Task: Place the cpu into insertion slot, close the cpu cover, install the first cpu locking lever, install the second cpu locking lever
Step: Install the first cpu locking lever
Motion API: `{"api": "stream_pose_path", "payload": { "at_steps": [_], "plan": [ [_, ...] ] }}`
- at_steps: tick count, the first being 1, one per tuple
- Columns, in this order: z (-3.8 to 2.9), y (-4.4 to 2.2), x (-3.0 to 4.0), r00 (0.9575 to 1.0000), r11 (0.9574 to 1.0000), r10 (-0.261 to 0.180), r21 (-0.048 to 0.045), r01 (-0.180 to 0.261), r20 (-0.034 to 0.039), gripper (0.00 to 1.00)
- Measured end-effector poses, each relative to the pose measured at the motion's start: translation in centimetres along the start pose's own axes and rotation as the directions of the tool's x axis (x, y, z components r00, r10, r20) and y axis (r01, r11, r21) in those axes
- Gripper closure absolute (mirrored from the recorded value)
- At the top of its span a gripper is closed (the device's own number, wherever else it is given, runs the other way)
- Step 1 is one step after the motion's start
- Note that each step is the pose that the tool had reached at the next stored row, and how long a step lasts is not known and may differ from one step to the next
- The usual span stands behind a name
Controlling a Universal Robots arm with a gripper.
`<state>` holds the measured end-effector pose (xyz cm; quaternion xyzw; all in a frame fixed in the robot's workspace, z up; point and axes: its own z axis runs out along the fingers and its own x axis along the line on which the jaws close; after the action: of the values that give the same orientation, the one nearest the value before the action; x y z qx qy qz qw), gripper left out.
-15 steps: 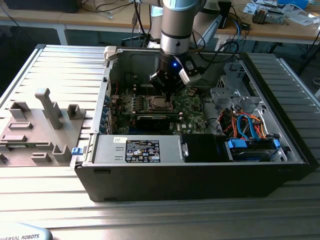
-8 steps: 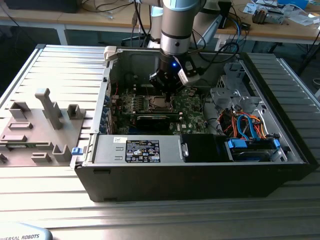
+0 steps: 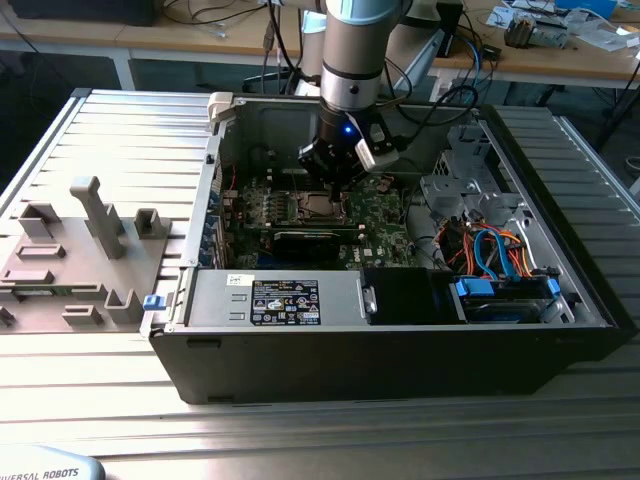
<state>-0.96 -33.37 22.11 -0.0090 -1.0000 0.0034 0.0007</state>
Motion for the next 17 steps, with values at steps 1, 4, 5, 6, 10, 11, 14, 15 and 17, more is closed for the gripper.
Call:
{"api": "stream_pose_path", "payload": {
  "at_steps": [1,4,5,6,10,11,14,15,17],
  "plan": [
    [-0.02,0.0,0.0,1.0,1.0,0.0,0.0,0.0,0.0,0.89],
    [-0.08,0.0,0.0,1.0,1.0,0.0,0.0,0.0,0.0,0.89],
    [-0.1,0.0,0.0,1.0,1.0,0.0,-0.0001,0.0,0.0001,0.89],
    [-0.12,0.0,0.0,1.0,1.0,0.0,0.0001,0.0,0.0,0.89],
    [-0.22,0.0,0.0,1.0,1.0,0.0,0.0001,0.0,0.0,0.89],
    [-0.24,0.0,0.0,1.0,1.0,0.0,0.0,0.0,0.0,0.89],
    [-0.44,-0.21,0.19,1.0,1.0,0.0,0.0001,0.0,-0.0001,0.89],
    [-0.44,-0.21,0.21,1.0,1.0,0.0,0.0001,0.0,-0.0001,0.89],
    [-0.44,-0.21,0.24,1.0,1.0,0.0,0.0,0.0,-0.0001,0.89]
  ]
}}
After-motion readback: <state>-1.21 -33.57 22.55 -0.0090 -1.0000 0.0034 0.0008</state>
